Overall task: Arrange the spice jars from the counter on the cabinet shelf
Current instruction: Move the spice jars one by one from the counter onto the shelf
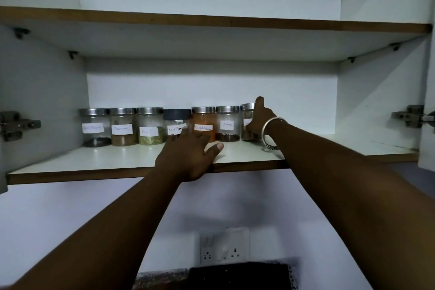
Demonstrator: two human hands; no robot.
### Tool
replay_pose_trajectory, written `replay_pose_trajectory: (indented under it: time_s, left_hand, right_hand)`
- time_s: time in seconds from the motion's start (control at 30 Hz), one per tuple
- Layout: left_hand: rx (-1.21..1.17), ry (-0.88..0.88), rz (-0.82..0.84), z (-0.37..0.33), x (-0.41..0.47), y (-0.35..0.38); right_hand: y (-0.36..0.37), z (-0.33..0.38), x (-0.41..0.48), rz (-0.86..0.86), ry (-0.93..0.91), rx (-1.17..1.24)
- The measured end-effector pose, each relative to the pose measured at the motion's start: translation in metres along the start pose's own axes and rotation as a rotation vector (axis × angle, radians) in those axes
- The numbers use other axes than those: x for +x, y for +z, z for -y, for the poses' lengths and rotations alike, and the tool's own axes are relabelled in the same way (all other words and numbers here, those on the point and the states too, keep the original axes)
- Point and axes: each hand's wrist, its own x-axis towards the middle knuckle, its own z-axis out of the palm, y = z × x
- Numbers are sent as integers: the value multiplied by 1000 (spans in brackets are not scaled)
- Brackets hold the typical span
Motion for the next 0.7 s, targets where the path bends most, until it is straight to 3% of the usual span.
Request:
replay_pose_trajectory:
  time_s: [0.47,0.7]
  left_hand:
    - [-27,83,-145,0,-4,1]
    - [-48,124,-289,-2,-13,-1]
  right_hand:
    - [12,-15,5,61,-32,68]
    - [-36,16,-39,112,57,41]
